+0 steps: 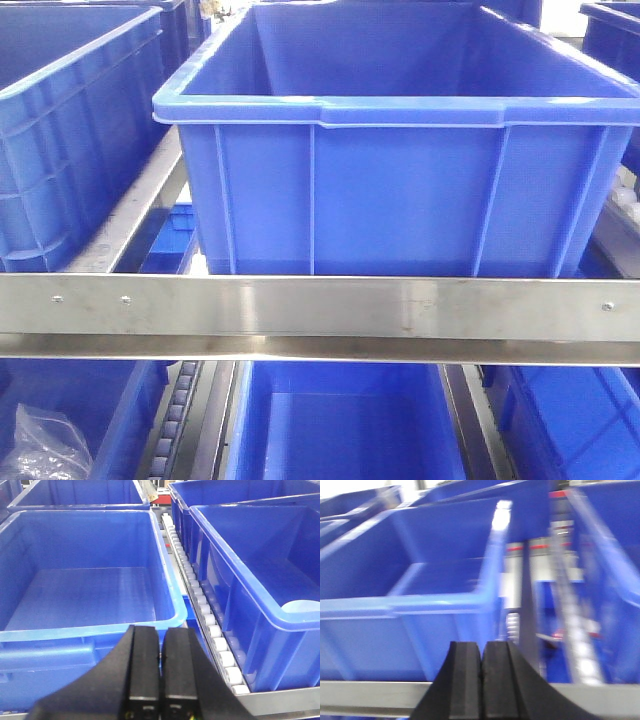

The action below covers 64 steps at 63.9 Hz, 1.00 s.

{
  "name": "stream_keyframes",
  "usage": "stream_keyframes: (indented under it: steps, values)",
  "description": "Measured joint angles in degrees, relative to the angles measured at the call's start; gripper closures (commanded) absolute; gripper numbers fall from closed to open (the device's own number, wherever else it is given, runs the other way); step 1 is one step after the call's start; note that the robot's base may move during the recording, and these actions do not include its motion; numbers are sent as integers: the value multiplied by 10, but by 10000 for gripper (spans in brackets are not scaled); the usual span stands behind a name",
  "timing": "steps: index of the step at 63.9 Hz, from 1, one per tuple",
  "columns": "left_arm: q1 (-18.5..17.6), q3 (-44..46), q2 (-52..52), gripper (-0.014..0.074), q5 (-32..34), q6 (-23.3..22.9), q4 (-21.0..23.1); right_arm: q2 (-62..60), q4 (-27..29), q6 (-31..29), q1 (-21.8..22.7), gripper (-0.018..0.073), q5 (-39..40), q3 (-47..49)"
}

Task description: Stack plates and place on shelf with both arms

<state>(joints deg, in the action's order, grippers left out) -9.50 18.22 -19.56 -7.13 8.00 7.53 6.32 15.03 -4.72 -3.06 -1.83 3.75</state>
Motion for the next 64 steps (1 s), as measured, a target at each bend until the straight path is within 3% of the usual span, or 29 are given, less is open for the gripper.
stream_keyframes:
  steps: [14, 45, 64]
  values:
    - [0, 0, 0, 513, 0, 0, 0, -66, 0, 0, 11, 502, -12, -51]
    - [0, 0, 0, 514, 1, 0, 0, -69, 0, 0, 11, 502, -51, -53]
    - [0, 0, 0, 514, 1, 0, 0, -69, -54, 9, 11, 502, -46, -53]
